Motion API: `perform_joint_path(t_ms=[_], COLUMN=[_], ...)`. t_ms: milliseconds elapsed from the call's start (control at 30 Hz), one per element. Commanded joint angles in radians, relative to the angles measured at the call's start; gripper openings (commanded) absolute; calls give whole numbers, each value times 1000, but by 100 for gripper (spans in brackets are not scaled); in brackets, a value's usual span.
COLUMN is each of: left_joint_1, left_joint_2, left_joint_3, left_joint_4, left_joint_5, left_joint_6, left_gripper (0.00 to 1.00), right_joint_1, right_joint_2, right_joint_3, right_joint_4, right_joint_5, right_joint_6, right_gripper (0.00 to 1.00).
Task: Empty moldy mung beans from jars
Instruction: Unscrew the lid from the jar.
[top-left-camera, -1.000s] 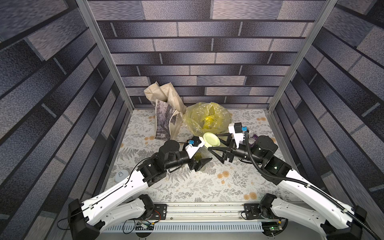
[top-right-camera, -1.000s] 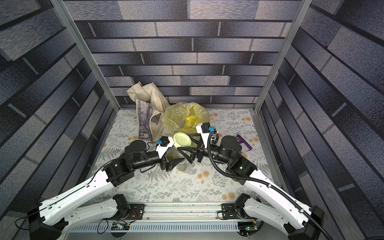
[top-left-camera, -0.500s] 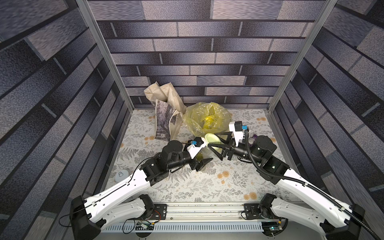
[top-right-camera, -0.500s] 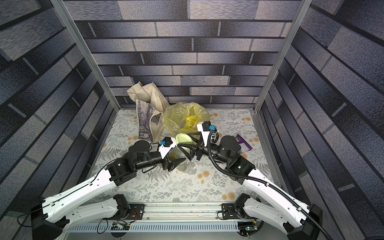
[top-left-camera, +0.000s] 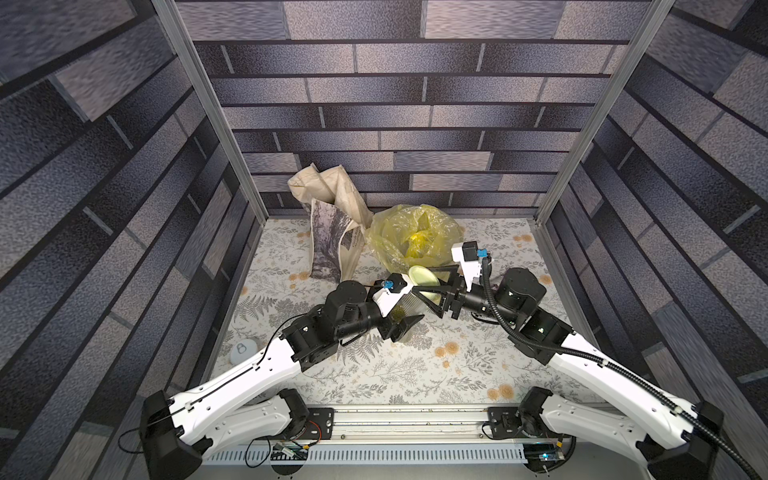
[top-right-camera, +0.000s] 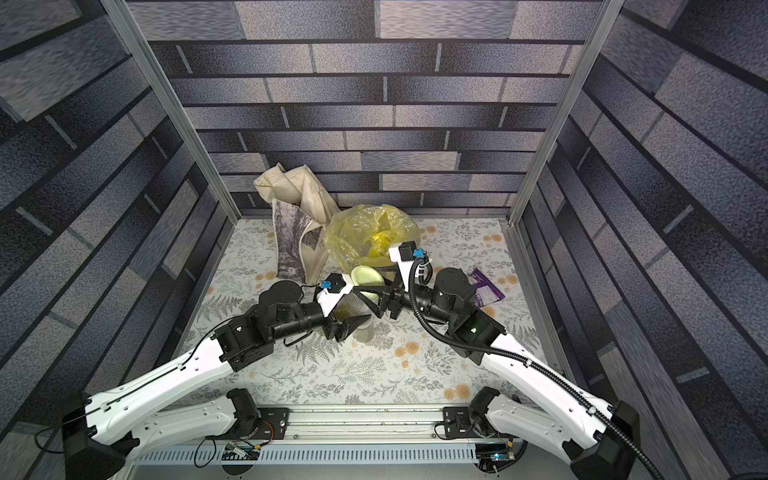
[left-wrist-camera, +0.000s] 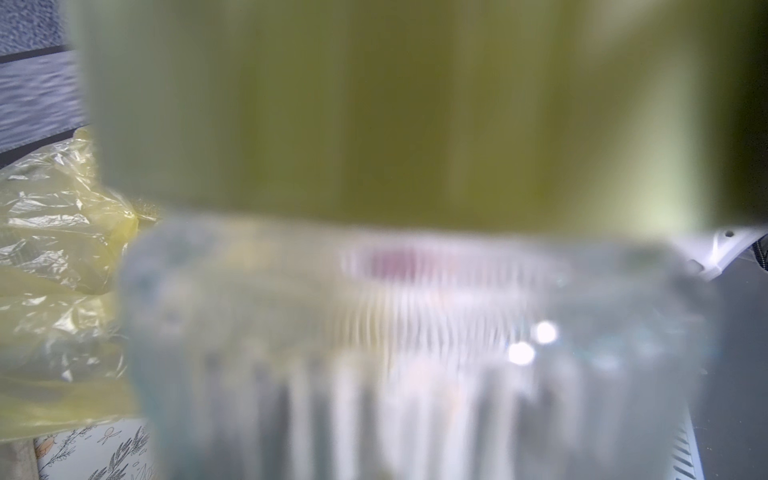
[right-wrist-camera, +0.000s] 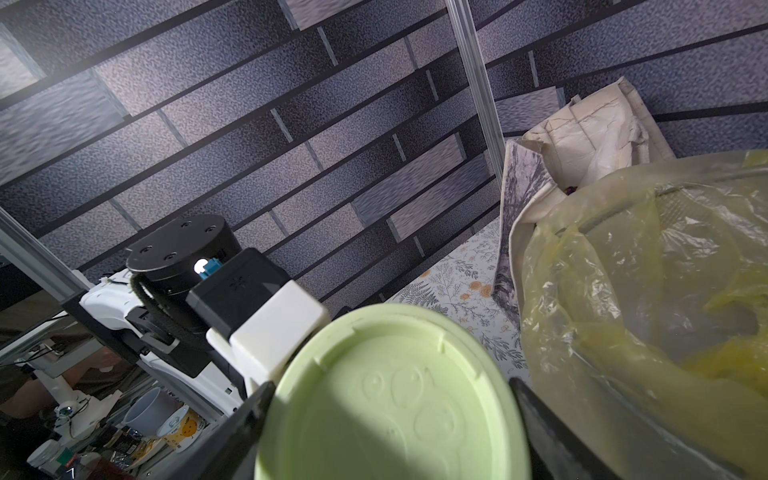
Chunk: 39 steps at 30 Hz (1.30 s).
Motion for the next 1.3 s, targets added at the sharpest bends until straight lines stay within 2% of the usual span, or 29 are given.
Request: perform_joint_path(t_ms=[0,167,400,533,733,900,1067,1200,1233,1267], left_joint_1=[4,93,185,227,248,247,220,187,181,176], left_joint_2=[-20,-22,-25,-20,-26,-25,-26,-34,-35,-38], left_joint_3=[39,33,34,32,26,34,34,32,32,31], left_joint_4=[101,119,117,113,103,70,67,67,65,64], left_joint_5=[41,164,323,408,513,526,469,411,397,378], left_joint_6=[-1,-87,-134,-130,-94,-70,-49,-33,-31,-29], left_gripper=[65,65,66,67,67,67,67,67,67,67], right_joint_1=[-4,-4,-10,-12,-16,-22,-23,-24,-24,-26], right_joint_2=[16,9,6,10,10,15,34,24,14,5], right_joint_3=[38,37,4,0,6,18,35,31,26,25], right_joint_4=[5,23,106,152,183,174,139,123,121,114], right_joint_5=[-53,-111,-186,-270,-345,-369,-339,-277,-254,-237], right_joint_6=[4,3,6,7,6,4,2,-8,-16,-22], right_gripper=[66,64,62,62,62,64,71,96,100,100])
